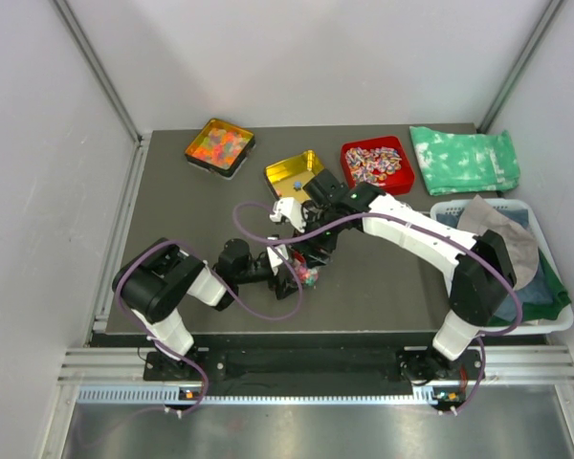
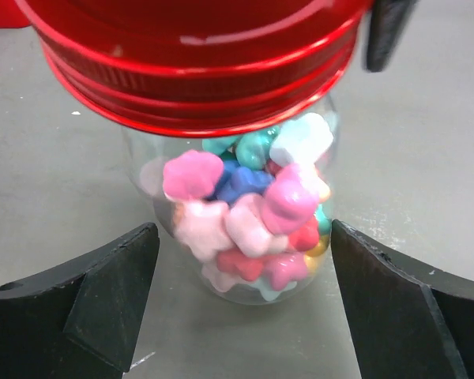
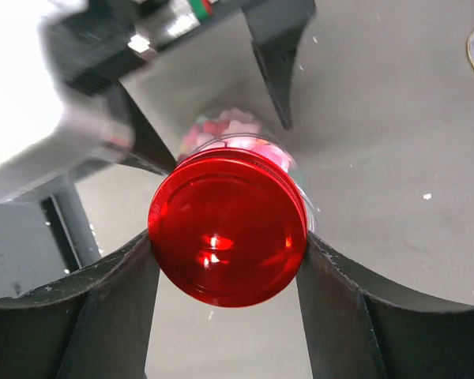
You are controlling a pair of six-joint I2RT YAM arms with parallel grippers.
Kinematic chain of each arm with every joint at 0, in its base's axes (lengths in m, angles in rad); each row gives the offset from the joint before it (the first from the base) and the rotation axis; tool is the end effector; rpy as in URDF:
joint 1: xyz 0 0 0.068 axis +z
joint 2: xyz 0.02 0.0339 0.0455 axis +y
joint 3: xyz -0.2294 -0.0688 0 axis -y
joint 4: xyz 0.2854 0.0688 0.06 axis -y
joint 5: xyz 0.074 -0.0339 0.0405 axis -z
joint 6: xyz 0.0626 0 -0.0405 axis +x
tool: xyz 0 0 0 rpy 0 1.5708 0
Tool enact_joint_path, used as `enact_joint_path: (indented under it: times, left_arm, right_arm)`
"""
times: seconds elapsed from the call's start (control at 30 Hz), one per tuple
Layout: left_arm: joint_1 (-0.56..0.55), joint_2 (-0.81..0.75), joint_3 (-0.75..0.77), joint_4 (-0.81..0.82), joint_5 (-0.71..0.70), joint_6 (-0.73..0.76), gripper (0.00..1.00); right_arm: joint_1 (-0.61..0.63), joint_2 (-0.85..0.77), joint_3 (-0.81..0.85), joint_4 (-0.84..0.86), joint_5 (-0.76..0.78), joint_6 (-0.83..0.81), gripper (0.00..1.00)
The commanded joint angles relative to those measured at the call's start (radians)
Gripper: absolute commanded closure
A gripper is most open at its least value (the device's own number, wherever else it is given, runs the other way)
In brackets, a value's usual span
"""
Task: Pack the candies
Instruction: Close the bottle lid on the packing bottle.
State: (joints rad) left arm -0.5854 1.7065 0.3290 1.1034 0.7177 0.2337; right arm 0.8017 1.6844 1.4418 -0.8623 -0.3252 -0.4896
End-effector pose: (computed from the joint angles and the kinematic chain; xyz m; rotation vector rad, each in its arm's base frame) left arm 0.2118 -0.1898 0.0394 1.1852 1.4465 -0.9027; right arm 0.2620 0.2994 0.2120 -1.6979 2.0802 0.5338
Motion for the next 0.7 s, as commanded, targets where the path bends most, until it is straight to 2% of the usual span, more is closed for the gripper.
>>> enact_joint_path:
  times: [0.0, 0.23, 0.43, 0.67]
  left_arm:
    - [-0.005, 0.005, 0.016, 0.046, 0.023, 0.003, 0.05]
    - [-0.008, 0.008, 0.024, 0.032, 0.009, 0.004, 0.04]
    - [-0.011, 0.015, 0.035, 0.012, 0.011, 0.010, 0.03]
    - [-0.014, 0.012, 0.031, 0.015, 0.011, 0.015, 0.03]
  right_arm:
    - [0.002, -0.029, 0.065, -0.009, -0.074, -0.003, 0.55]
    - [0.036, -0.034, 0.054, -0.049, -0.141, -0.013, 0.57]
    - [0.050, -0.063, 0.083, -0.052, -0.086, -0.012, 0.57]
    - [0.048, -0.103, 0.040, -0.006, 0.009, -0.023, 0.57]
